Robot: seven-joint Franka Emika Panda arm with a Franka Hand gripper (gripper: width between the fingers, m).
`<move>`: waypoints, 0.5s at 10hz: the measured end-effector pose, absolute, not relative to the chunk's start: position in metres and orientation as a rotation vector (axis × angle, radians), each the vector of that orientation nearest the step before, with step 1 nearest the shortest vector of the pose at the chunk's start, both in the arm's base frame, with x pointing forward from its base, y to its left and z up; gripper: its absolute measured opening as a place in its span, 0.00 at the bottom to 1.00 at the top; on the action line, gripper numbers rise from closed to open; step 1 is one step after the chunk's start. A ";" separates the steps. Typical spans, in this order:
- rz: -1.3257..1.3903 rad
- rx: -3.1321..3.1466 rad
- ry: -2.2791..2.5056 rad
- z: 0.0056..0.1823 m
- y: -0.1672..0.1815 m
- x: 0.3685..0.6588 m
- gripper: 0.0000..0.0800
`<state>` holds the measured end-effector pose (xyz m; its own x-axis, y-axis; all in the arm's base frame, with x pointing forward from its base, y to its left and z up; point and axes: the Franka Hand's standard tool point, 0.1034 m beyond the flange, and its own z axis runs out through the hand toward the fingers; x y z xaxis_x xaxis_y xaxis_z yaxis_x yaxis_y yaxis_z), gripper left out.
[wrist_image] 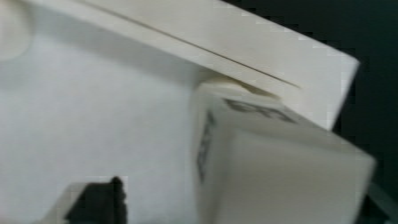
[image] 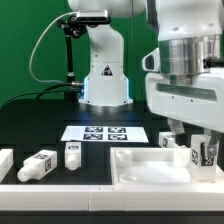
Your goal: Assemble one leg
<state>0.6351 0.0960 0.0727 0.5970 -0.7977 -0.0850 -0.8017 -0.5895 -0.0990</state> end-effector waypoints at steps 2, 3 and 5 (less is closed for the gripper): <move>0.065 -2.819 1.033 0.069 0.107 0.634 0.78; 0.056 -2.853 0.933 0.069 0.105 0.635 0.81; 0.032 -2.942 0.646 0.069 0.103 0.635 0.81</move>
Offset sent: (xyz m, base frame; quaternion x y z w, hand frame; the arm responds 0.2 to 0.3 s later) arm 0.0000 0.0000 0.0000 0.0000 0.0000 -0.1938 0.9810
